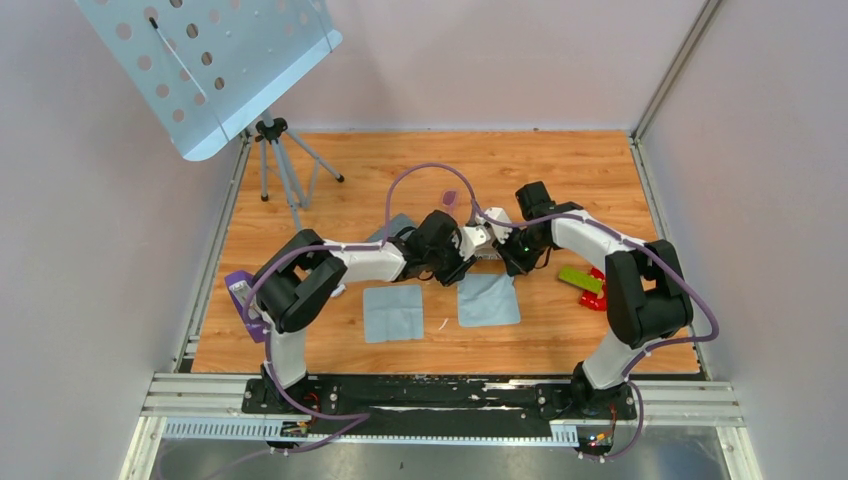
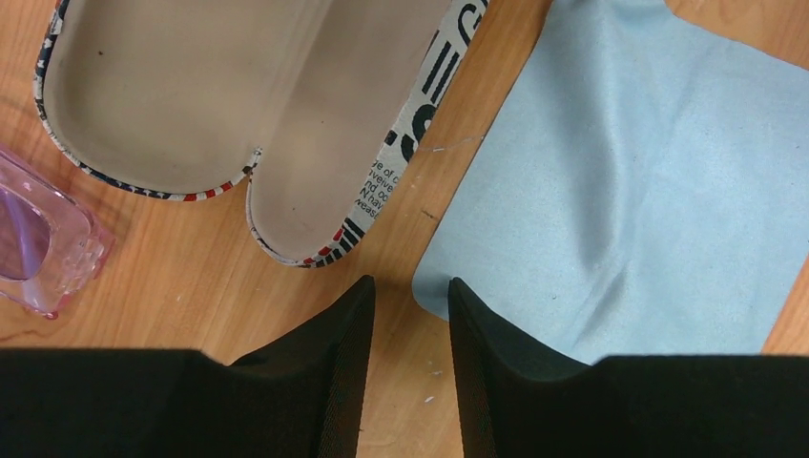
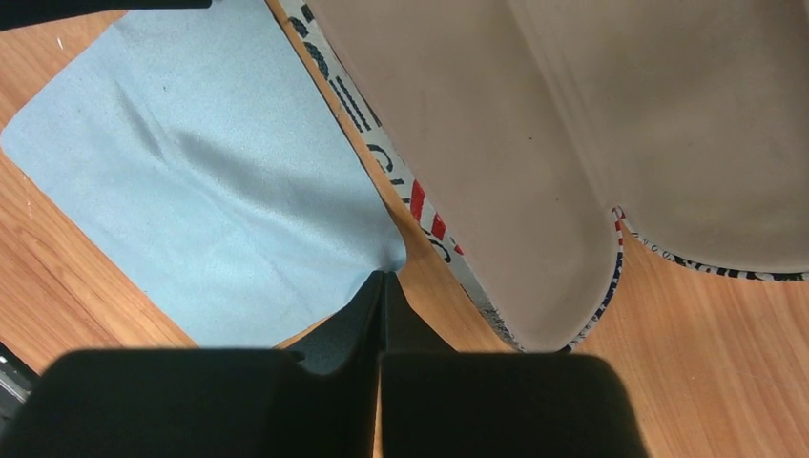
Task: Organize the sunglasses
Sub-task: Fold the glasses cleaning cloth at the center of the board.
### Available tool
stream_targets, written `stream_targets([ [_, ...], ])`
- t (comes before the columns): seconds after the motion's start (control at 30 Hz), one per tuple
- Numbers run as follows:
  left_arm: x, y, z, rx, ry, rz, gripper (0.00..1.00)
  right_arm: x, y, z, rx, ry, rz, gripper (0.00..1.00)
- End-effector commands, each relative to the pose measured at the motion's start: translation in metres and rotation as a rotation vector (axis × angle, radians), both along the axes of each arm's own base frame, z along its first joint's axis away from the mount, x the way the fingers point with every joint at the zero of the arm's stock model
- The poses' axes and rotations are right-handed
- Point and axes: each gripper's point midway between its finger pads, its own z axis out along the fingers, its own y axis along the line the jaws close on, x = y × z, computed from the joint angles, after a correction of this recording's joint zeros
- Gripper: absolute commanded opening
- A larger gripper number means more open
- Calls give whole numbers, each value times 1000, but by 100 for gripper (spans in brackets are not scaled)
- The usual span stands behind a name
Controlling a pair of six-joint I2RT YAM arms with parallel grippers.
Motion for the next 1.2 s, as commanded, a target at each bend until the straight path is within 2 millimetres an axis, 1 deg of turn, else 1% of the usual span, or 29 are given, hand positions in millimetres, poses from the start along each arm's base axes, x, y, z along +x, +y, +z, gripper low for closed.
stream_targets([
  [0.0,-6,7,-26,107,-18,-7,37,-25,12,-5,34,66,124,0],
  [0.1,-11,6,-31,136,-8,-32,32,-25,12,-4,34,64,121,0],
  [0.27,-20,7,-34,157,33,-70,17,-25,11,-5,30,64,119,0],
  [0.33,-24,6,-34,153,49,-89,10,-25,11,-6,32,68,115,0],
  [0.4,-26,4,-31,147,52,-92,1,-25,12,-6,34,72,108,0],
  [0.43,-25,3,-26,136,43,-87,0,-25,12,-6,35,72,104,0],
  [0.5,-25,0,-16,94,29,-76,0,-24,12,-4,37,69,94,0],
  [0.6,-26,-8,7,10,-10,-73,0,-23,13,3,43,48,90,0],
  [0.7,-28,-12,28,-55,-48,-68,0,-22,14,11,53,27,90,0],
  [0.77,-29,-15,40,-106,-72,-68,0,-21,14,12,53,21,89,0],
  [1.0,-37,-18,60,-166,-116,-69,0,-22,13,15,52,9,91,0],
  [1.17,-41,-16,63,-168,-127,-69,0,-24,10,21,43,-21,107,0],
])
